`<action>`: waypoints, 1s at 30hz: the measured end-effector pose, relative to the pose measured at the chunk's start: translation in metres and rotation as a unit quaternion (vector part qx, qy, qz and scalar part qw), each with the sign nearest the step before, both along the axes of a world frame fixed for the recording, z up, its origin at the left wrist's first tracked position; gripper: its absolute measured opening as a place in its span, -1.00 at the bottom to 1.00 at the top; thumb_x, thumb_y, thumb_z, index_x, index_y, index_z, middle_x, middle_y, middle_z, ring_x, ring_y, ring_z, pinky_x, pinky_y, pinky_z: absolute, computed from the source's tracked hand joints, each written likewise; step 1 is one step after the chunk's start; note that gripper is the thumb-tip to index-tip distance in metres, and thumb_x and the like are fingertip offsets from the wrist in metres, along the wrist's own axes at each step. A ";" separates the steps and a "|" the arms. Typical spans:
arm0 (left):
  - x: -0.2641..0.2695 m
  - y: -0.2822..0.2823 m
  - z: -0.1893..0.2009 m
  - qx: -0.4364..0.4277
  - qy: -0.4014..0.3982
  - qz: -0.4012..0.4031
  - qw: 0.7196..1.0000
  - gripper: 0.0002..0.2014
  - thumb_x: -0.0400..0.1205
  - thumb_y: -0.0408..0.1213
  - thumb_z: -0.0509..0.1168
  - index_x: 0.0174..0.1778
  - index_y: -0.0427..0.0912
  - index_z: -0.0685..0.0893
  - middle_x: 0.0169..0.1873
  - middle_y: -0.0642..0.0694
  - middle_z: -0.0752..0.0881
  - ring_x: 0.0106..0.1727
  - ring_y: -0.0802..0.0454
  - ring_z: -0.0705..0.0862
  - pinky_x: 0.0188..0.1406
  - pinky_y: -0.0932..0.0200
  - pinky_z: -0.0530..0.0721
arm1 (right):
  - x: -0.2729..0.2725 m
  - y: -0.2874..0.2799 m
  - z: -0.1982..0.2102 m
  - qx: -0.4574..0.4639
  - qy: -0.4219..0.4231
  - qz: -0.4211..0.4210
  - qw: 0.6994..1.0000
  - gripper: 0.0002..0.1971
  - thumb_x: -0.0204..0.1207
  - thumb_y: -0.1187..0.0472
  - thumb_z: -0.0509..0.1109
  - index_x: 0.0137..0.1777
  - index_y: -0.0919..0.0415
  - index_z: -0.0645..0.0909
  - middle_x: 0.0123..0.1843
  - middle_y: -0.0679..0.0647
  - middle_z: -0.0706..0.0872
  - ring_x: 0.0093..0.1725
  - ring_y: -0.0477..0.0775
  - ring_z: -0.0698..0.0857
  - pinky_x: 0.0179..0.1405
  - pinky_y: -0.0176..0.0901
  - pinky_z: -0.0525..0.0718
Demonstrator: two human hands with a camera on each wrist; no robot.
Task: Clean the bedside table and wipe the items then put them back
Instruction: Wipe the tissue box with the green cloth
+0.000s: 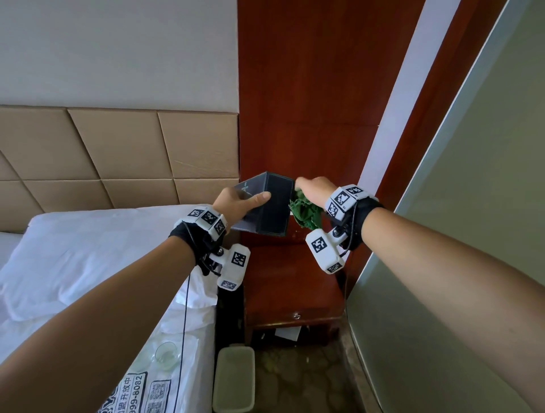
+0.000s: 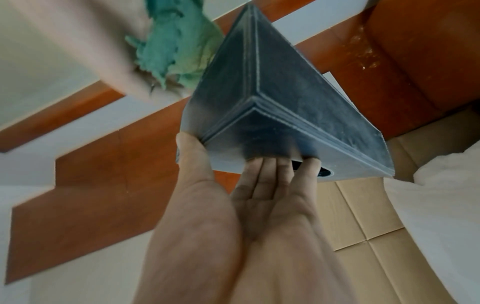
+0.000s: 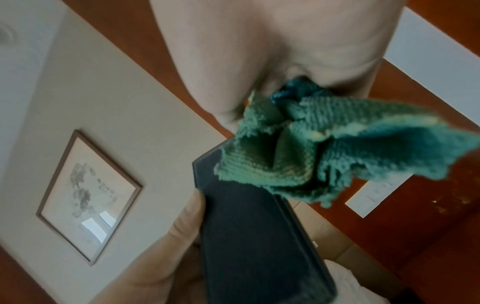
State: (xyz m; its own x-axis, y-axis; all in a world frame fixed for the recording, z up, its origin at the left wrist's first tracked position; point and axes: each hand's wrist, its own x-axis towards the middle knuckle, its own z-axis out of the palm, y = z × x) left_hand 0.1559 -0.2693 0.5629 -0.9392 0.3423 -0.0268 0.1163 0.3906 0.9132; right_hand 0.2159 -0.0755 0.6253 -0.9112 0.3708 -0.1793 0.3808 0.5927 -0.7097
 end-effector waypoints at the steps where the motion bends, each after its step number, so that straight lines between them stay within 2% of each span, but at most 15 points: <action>1: 0.005 0.005 0.002 -0.033 0.028 -0.005 0.999 -0.35 0.36 0.35 0.48 -0.42 -0.25 0.51 -0.50 -0.18 0.54 -0.40 -0.08 0.53 -0.27 -0.05 0.55 | 0.003 0.002 0.004 -0.023 -0.012 -0.002 1.000 -0.54 0.53 -0.16 0.28 0.07 0.26 0.67 -0.05 0.15 0.73 -0.17 0.17 0.66 -0.23 -0.09 0.50; 2: 0.008 0.010 0.002 -0.061 0.058 -0.005 0.996 -0.37 0.43 0.29 0.45 -0.44 -0.28 0.47 -0.51 -0.14 0.49 -0.42 -0.06 0.48 -0.30 -0.01 0.46 | 0.005 0.006 0.008 -0.035 -0.027 0.002 0.999 -0.41 0.49 -0.29 0.27 0.17 0.25 0.66 0.05 0.16 0.74 -0.11 0.16 0.67 -0.18 -0.08 0.52; 4: 0.016 0.020 0.004 -0.123 0.109 -0.010 0.986 -0.33 0.46 0.28 0.42 -0.32 -0.42 0.59 -0.42 -0.24 0.59 -0.35 -0.17 0.55 -0.28 -0.03 0.47 | 0.014 0.013 0.014 -0.026 -0.067 0.016 0.997 -0.17 0.38 -0.49 0.27 0.39 0.20 0.55 0.28 0.18 0.66 0.14 0.23 0.65 -0.01 -0.01 0.48; 6: 0.023 0.029 0.005 -0.173 0.148 -0.021 0.974 -0.33 0.48 0.26 0.42 -0.13 -0.44 0.67 -0.25 -0.34 0.71 -0.22 -0.25 0.66 -0.26 -0.04 0.52 | 0.023 0.020 0.016 -0.012 -0.100 0.032 0.994 0.00 0.32 -0.56 0.29 0.58 0.16 0.38 0.48 0.26 0.52 0.37 0.33 0.55 0.06 0.08 0.42; 8: 0.031 0.036 0.007 -0.199 0.166 -0.031 0.965 -0.32 0.47 0.26 0.43 -0.11 -0.44 0.66 -0.27 -0.34 0.68 -0.27 -0.21 0.61 -0.34 0.04 0.44 | 0.028 0.027 0.014 -0.001 -0.120 0.054 0.991 0.06 0.29 -0.57 0.32 0.62 0.18 0.32 0.53 0.29 0.47 0.43 0.35 0.52 0.05 0.10 0.44; 10: 0.038 0.044 0.008 -0.220 0.180 -0.034 0.958 -0.33 0.47 0.26 0.44 -0.13 -0.44 0.64 -0.34 -0.24 0.59 -0.33 -0.10 0.52 -0.39 0.10 0.34 | 0.032 0.034 0.008 0.010 -0.127 0.068 0.989 0.02 0.28 -0.53 0.39 0.57 0.20 0.38 0.43 0.27 0.56 0.31 0.30 0.60 0.00 0.04 0.50; 12: 0.042 0.050 0.006 -0.224 0.179 -0.030 0.957 -0.37 0.47 0.26 0.44 -0.16 -0.39 0.63 -0.35 -0.17 0.56 -0.34 -0.03 0.49 -0.41 0.11 0.32 | 0.034 0.040 -0.001 -0.002 -0.113 0.059 0.992 -0.05 0.18 -0.50 0.46 0.40 0.20 0.54 0.20 0.22 0.70 0.07 0.22 0.70 -0.12 -0.03 0.59; 14: 0.046 0.057 0.004 -0.215 0.166 -0.019 0.962 -0.38 0.45 0.27 0.45 -0.15 -0.35 0.63 -0.34 -0.18 0.59 -0.33 -0.03 0.52 -0.41 0.12 0.35 | 0.035 0.044 -0.009 -0.022 -0.088 0.035 0.995 -0.07 0.01 -0.52 0.49 0.23 0.18 0.63 0.04 0.19 0.76 -0.04 0.22 0.74 -0.04 0.04 0.69; 16: 0.049 0.065 0.002 -0.198 0.148 -0.019 0.969 -0.35 0.44 0.25 0.46 -0.13 -0.41 0.65 -0.32 -0.23 0.60 -0.30 -0.07 0.54 -0.37 0.11 0.38 | 0.040 0.048 -0.013 -0.029 -0.065 0.018 0.997 -0.15 -0.04 -0.52 0.49 0.08 0.14 0.67 -0.02 0.17 0.76 -0.09 0.21 0.74 -0.05 0.04 0.70; 19: 0.047 0.067 0.000 -0.133 0.069 -0.029 0.988 -0.25 0.39 0.30 0.49 -0.01 -0.46 0.71 -0.23 -0.25 0.65 -0.19 -0.12 0.59 -0.22 0.03 0.48 | 0.048 0.056 -0.020 -0.034 -0.030 0.016 0.999 -0.33 0.03 -0.48 0.53 -0.16 0.13 0.67 -0.14 0.09 0.75 -0.19 0.12 0.74 -0.27 -0.10 0.63; 22: 0.042 0.066 -0.001 -0.006 -0.032 0.026 0.999 -0.19 0.24 0.36 0.53 0.02 -0.38 0.75 -0.11 -0.25 0.74 -0.07 -0.14 0.66 0.00 -0.07 0.62 | 0.051 0.061 -0.027 -0.030 0.025 0.028 0.999 -0.40 0.10 -0.39 0.57 -0.33 0.19 0.62 -0.27 0.03 0.73 -0.34 0.05 0.70 -0.41 -0.20 0.57; 24: 0.039 0.070 0.002 0.102 -0.113 0.084 0.985 -0.34 0.34 0.24 0.55 -0.03 -0.34 0.69 -0.13 -0.25 0.65 -0.08 -0.14 0.60 -0.01 -0.01 0.58 | 0.055 0.066 -0.030 -0.010 0.057 0.039 0.998 -0.44 0.13 -0.34 0.60 -0.31 0.20 0.65 -0.27 -0.01 0.72 -0.32 0.03 0.70 -0.43 -0.22 0.56; 26: 0.031 0.070 0.009 0.162 -0.174 0.133 0.962 -0.47 0.52 0.10 0.50 0.01 -0.38 0.67 -0.06 -0.28 0.71 -0.03 -0.19 0.70 0.08 0.03 0.69 | 0.059 0.070 -0.032 0.011 0.082 0.051 0.995 -0.47 0.14 -0.32 0.60 -0.26 0.18 0.69 -0.25 -0.02 0.72 -0.31 0.00 0.69 -0.46 -0.22 0.52; 28: 0.022 0.066 0.012 0.180 -0.229 0.154 0.944 -0.33 0.55 0.13 0.46 0.25 -0.46 0.62 -0.01 -0.31 0.75 0.08 -0.26 0.76 0.21 -0.10 0.73 | 0.061 0.074 -0.035 0.069 0.100 0.069 0.990 -0.42 0.12 -0.38 0.56 -0.26 0.17 0.64 -0.20 -0.03 0.67 -0.29 0.01 0.65 -0.47 -0.19 0.42; 30: 0.018 0.063 0.014 0.198 -0.262 0.152 0.932 -0.22 0.58 0.17 0.40 0.44 -0.47 0.48 0.07 -0.31 0.70 0.13 -0.28 0.73 0.19 -0.14 0.73 | 0.062 0.076 -0.039 0.140 0.114 0.099 0.978 -0.36 0.10 -0.44 0.51 -0.25 0.19 0.59 -0.12 -0.02 0.57 -0.25 0.05 0.60 -0.42 -0.15 0.43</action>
